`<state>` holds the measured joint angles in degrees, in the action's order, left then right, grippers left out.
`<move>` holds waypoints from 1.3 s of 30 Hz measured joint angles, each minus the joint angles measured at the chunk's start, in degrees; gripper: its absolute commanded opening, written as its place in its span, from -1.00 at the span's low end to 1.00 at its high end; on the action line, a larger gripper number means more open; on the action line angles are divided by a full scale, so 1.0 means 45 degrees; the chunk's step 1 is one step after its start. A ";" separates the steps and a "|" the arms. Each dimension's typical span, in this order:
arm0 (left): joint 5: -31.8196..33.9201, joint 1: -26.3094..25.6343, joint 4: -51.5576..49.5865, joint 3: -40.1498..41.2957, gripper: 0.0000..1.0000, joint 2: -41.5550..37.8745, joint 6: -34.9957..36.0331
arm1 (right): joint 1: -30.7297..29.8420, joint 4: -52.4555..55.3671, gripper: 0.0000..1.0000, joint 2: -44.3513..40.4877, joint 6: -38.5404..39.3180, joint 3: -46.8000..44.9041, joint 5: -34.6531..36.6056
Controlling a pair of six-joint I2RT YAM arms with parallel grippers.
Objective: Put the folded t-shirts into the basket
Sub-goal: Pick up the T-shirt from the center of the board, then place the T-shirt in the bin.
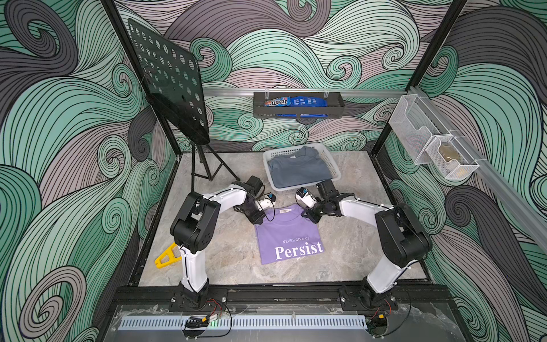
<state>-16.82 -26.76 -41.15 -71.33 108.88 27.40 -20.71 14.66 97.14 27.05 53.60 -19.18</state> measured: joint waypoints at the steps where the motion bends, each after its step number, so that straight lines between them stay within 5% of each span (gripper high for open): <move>1: -0.0083 0.0005 -0.0141 0.0000 -1.00 -0.0112 0.0005 | 0.0000 -0.0005 -1.00 -0.0316 0.0000 -0.0092 -0.0146; 11: -0.1773 0.0005 -0.1685 -0.0199 -1.00 -0.3245 0.0146 | 0.0733 0.0539 -1.00 -0.3366 0.0194 -0.0068 -0.1865; 22: -0.3274 0.0000 -0.3177 -0.4124 -1.00 -0.4469 -0.0136 | 0.2157 0.0986 -1.00 -0.5440 -0.0588 0.2550 -0.2458; 30: -0.2905 0.0000 -0.3283 -0.9039 -1.00 -0.2725 -0.0957 | 0.2997 0.0962 -1.00 -0.3638 -0.1817 0.6528 -0.2108; 39: -0.1967 0.0005 -0.3395 -1.4202 -1.00 0.1734 -0.1462 | 0.3560 0.0889 -1.00 -0.0525 -0.3109 0.9321 -0.1137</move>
<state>-25.67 -26.74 -56.42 -135.24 116.68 20.82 -4.69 18.65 94.78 13.06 95.55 -24.29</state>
